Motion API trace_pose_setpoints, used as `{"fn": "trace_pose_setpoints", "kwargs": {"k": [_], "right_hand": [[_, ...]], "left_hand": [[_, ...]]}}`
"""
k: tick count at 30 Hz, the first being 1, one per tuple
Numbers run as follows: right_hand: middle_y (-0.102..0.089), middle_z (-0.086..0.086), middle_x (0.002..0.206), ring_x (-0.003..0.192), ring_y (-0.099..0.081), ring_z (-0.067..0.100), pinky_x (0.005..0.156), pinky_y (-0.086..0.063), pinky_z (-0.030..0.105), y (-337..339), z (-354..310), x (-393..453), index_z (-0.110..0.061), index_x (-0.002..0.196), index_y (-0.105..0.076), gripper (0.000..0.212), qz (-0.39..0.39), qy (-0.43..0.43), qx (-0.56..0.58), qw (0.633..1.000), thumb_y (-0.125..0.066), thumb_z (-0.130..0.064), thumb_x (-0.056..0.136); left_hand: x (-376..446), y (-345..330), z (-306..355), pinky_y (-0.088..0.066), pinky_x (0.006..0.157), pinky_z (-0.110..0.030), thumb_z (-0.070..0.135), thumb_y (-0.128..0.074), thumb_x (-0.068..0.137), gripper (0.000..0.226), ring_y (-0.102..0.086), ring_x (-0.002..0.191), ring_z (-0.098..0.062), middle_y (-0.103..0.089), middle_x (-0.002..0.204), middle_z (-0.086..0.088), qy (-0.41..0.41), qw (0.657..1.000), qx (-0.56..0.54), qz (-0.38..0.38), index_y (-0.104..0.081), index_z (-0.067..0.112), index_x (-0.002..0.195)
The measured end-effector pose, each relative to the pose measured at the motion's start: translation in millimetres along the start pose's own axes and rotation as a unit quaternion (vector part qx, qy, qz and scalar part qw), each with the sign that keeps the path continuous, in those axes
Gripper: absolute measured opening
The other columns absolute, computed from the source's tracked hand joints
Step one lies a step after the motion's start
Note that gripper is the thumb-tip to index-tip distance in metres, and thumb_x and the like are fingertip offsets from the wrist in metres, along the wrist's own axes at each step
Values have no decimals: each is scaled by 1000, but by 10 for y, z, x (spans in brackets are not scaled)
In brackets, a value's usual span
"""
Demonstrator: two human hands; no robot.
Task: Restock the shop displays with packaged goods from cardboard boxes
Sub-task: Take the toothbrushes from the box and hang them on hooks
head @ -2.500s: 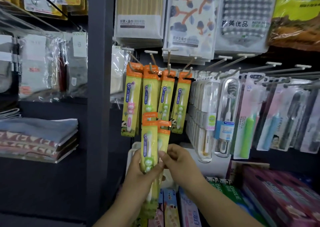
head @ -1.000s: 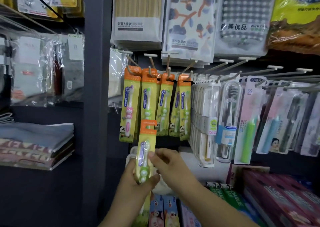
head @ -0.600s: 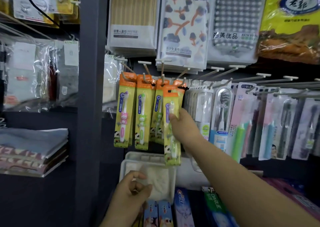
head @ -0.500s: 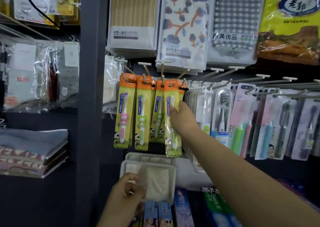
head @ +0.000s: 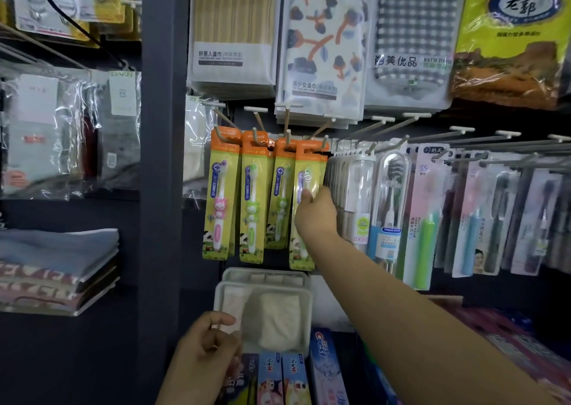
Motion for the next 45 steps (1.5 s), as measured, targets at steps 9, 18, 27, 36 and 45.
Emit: {"fn": "trace_pose_setpoints", "kwargs": {"k": [9,18,27,36,45], "right_hand": [[-54,14,126,107,-55,26,85,-43,33,-2,122,97,-3,142,-33,49,-9,-86,23,996,-35,-33,103],[-60,3,99,93,-59,18,83,-50,34,184,1238,-786,-19,110,-51,24,-140,-175,-35,974,-54,-35,93],[-66,-9,94,84,-62,-1,74,-48,21,1816,1565,-1764,-34,104,-57,13,43,-86,-51,994,-57,-28,93],[-68,-1,89,77,-64,9,70,-52,23,3291,2142,-2709,-27,101,-61,10,245,-133,-96,956,-57,-21,93],[-65,-2,85,71,-61,9,55,-46,11,4886,3115,-4133,-29,97,-58,12,379,-305,-138,863,-58,-18,93]], "left_hand": [[-21,-37,-76,-43,61,-31,0,-58,90,9,-52,59,-26,-64,68,-25,3,1000,-7,-6,-60,8,92],[-65,-64,-179,-47,70,-37,4,-60,89,8,-56,65,-22,-65,80,-24,20,1000,-4,4,-62,11,92],[-283,-478,-107,-43,63,-26,3,-59,90,9,-57,71,-20,-64,82,-10,10,999,-42,-4,-63,11,89],[-1101,-2174,-194,-47,66,-29,10,-56,92,17,-62,64,-16,-66,74,-2,-44,966,-22,-254,-61,24,85],[-2226,-3963,-945,-52,61,-30,9,-53,94,13,-58,65,-19,-61,77,-7,44,891,58,-448,-59,20,90]]}}
Point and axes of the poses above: each hand's wrist, its own x-axis towards the middle knuckle, its own y-axis out of the back of the hand, z = x × y, the point moved 2 cm from there along x, towards the middle knuckle
